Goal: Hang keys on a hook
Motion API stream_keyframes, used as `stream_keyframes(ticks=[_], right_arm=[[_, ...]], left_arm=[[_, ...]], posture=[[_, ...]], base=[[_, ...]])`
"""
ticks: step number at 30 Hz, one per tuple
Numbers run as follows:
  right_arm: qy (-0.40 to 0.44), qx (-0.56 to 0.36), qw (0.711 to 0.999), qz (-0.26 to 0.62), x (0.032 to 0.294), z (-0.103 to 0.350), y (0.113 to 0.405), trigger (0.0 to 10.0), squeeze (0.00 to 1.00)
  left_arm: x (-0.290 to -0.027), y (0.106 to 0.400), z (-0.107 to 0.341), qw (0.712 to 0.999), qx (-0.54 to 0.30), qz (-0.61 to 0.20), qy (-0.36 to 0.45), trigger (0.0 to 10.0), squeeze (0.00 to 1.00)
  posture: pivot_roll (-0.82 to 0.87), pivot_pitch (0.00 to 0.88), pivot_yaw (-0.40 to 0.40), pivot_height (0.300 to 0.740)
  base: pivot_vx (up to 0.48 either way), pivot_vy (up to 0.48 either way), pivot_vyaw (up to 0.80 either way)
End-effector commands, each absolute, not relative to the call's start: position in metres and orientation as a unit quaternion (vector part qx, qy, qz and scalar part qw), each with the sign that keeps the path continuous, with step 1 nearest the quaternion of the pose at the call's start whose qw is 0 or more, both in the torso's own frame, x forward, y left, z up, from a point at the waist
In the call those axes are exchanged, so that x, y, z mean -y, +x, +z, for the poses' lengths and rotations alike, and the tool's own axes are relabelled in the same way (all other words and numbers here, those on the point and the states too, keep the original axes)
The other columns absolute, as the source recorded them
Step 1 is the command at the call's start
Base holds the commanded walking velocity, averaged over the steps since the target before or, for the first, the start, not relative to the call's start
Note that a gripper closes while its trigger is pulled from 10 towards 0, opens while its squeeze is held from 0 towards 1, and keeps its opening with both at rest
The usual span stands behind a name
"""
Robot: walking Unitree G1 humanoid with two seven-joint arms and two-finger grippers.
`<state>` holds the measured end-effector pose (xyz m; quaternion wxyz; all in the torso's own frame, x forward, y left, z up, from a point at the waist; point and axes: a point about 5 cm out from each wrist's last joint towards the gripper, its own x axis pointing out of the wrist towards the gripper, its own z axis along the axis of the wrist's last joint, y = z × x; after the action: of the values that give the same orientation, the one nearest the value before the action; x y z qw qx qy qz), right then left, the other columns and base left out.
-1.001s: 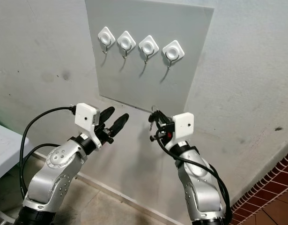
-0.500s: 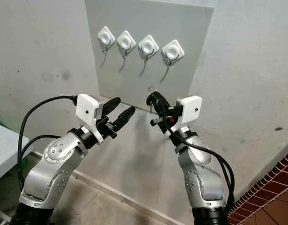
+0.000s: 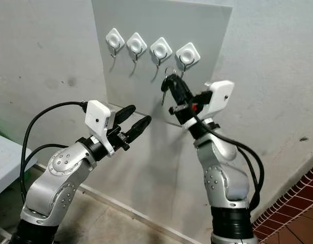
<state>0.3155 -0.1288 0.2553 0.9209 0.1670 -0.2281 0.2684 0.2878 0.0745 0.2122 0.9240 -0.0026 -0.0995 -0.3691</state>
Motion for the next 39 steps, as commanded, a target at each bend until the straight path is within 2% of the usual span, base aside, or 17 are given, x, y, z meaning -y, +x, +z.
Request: stream_keyframes(ticks=[1,9,15,23,32,39], right_arm=[[0.18,0.234,0.918,0.266,0.13,0.261,0.316,10.0,0.0],[0.209,0.219,0.917,0.259,0.131,0.256,0.318,10.0,0.0],[0.282,0.167,0.909,0.258,0.13,0.238,0.319,10.0,0.0],[0.326,0.14,0.899,0.256,0.128,0.229,0.319,10.0,0.0],[0.294,0.151,0.9,0.285,0.125,0.23,0.314,10.0,0.0],[0.308,0.172,0.892,0.283,0.127,0.239,0.314,10.0,0.0]], left_arm=[[-0.072,0.286,0.219,0.92,0.109,-0.375,0.001,10.0,0.0],[-0.072,0.285,0.219,0.921,0.109,-0.375,0.0,10.0,0.0],[-0.072,0.284,0.22,0.922,0.108,-0.372,-0.003,10.0,0.0],[-0.073,0.283,0.22,0.923,0.106,-0.369,-0.005,10.0,0.0],[-0.075,0.283,0.22,0.925,0.105,-0.364,-0.005,10.0,0.0],[-0.074,0.283,0.219,0.925,0.104,-0.365,-0.005,10.0,0.0]], posture=[[0.18,0.0,-0.013,0.736],[0.19,0.0,-0.016,0.736],[0.19,0.0,-0.016,0.736],[0.19,0.0,-0.016,0.736],[0.19,0.0,-0.016,0.736],[0.19,0.0,-0.014,0.736]], base=[[0.0,0.0,0.0],[0.0,0.0,0.0],[0.0,0.0,0.0],[0.0,0.0,0.0],[0.0,0.0,0.0],[0.0,0.0,0.0]])
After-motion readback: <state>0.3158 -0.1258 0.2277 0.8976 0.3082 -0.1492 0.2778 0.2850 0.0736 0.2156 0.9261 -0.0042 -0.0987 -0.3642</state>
